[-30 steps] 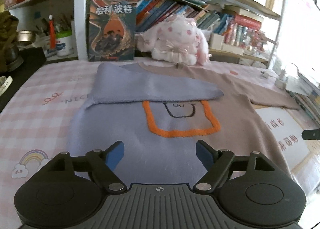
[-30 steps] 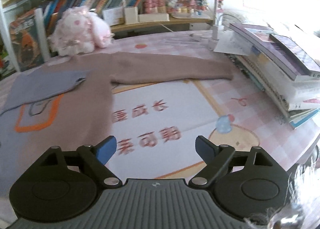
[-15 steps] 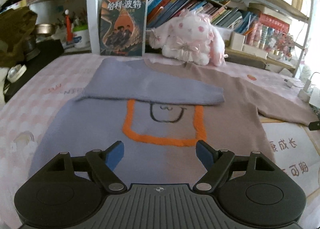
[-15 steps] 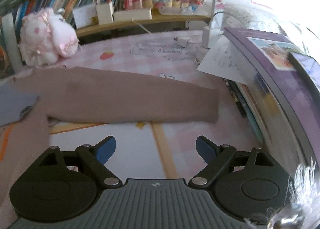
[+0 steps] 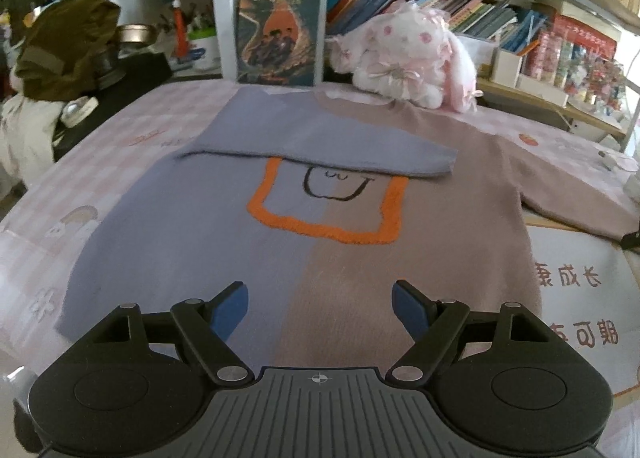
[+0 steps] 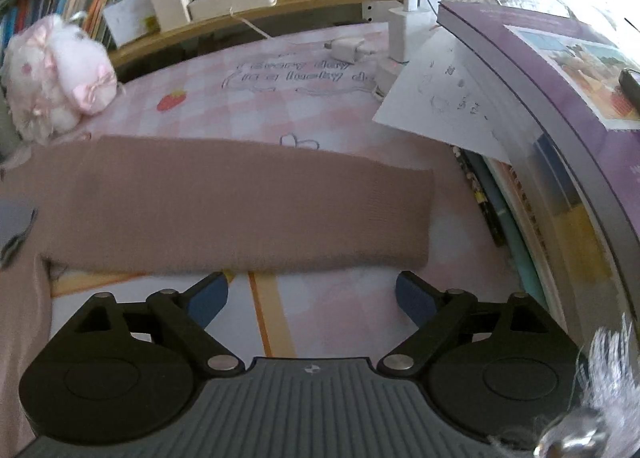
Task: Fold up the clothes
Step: 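Move the right gripper to the pink sleeve cuff and grasp it, then fold the pink sleeve with the right gripper across the body onto the lavender sleeve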
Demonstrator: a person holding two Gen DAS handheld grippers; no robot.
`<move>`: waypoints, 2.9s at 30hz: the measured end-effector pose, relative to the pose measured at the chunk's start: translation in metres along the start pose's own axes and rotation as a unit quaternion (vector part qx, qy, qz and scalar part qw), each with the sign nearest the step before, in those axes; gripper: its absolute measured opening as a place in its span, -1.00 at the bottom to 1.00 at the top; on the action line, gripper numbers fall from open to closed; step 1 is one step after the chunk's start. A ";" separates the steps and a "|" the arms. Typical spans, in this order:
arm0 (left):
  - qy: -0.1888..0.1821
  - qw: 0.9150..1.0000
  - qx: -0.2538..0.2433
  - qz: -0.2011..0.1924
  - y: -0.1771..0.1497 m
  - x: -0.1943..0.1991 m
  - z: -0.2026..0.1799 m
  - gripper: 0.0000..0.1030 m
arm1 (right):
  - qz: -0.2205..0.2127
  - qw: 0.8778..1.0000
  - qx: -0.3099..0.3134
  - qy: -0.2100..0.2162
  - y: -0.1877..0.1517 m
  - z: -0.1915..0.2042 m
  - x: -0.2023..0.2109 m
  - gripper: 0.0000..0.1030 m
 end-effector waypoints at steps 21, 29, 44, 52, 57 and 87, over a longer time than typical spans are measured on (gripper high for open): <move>0.021 0.999 -0.020 0.016 -0.009 0.011 -0.013 0.58 | -0.023 0.976 -0.167 0.135 0.034 -0.004 -0.019 -0.35; 0.015 0.999 -0.033 0.012 -0.006 0.010 -0.022 0.58 | -0.031 0.979 -0.149 0.137 0.042 0.000 -0.012 -0.58; 0.001 0.999 -0.050 -0.007 0.002 0.004 -0.003 0.58 | -0.071 0.978 -0.035 0.193 0.066 0.090 0.045 -0.89; -0.018 0.996 -0.083 -0.033 0.009 -0.002 0.038 0.58 | -0.087 0.972 0.016 0.219 0.057 0.179 0.075 -0.89; -0.035 0.994 -0.091 -0.051 0.016 -0.005 0.079 0.58 | -0.090 0.972 0.029 0.215 0.040 0.234 0.082 -0.89; -0.066 0.989 -0.114 -0.060 0.011 -0.026 0.208 0.58 | -0.046 0.948 0.252 0.190 -0.085 0.444 0.015 -0.10</move>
Point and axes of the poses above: each gripper's, at about its wrist camera, not at the fingertips, and x roughly against the way its jaws point, z to its left, y to its top, the point moved 9 cm from there along -x, roughly the way its jaws point, and after that the axes turned 8 degrees about -x, right-handed, at the moved point
